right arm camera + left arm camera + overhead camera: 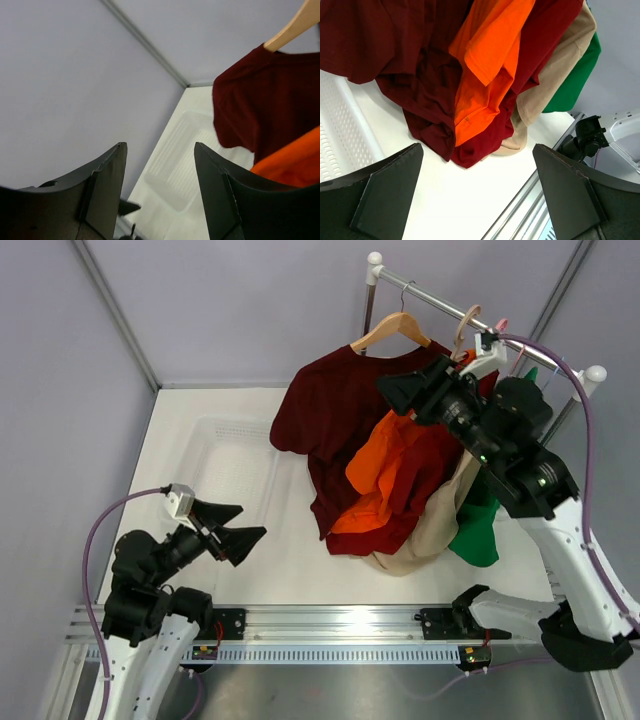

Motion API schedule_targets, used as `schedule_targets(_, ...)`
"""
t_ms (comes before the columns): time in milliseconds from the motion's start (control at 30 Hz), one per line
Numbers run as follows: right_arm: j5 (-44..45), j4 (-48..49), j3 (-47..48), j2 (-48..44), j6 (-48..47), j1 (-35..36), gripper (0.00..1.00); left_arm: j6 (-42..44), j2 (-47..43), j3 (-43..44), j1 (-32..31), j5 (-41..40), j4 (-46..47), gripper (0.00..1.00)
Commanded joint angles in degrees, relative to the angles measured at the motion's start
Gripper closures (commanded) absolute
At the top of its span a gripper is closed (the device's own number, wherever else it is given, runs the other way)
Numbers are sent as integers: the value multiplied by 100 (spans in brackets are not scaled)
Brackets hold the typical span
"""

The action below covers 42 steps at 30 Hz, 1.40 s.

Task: Remove the t-shirt from the hanger

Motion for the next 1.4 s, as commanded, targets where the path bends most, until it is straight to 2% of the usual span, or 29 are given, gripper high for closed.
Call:
schedule_targets(0, 2016, -195, 747, 597, -567, 400, 34, 26, -186, -20, -22, 245, 158, 1)
schedule_targets(133, 3675, -442, 1435, 1633, -779, 743, 33, -18, -256, -55, -22, 324, 158, 1)
schedule_targets(233, 4459, -653, 1962, 2224, -814, 787, 32, -44, -414, -90, -83, 245, 158, 1)
schedule_targets(400, 5331, -1233, 3359, 3278, -964, 787, 12, -124, -625, -134, -233, 96, 158, 1)
schedule_targets(533, 6025, -1392, 4186, 4183, -1209, 779, 9, -124, -696, -143, -435, 43, 140, 1)
schedule_targets(633, 6054, -1295, 4599, 4640, -1298, 700, 9, -132, -705, -152, -558, 17, 149, 1)
schedule_targets(767, 5957, -1698, 5301, 5169, -956, 480, 12, -132, -687, -152, -672, -1, 149, 1)
schedule_targets(933, 5702, -1568, 5084, 5310, -604, 296, 17, -132, -652, -152, -795, -1, 149, 1)
schedule_targets(1067, 5658, -1638, 5101, 5459, -446, 181, 18, -132, -634, -152, -866, -1, 149, 1)
schedule_targets(1200, 5509, -1226, 4934, 5547, -550, 111, 18, -132, -599, -152, -901, 8, 149, 1)
schedule_targets(1367, 5280, -1339, 5565, 6039, -577, 32, 16, -132, -591, -152, -892, 16, 149, 1)
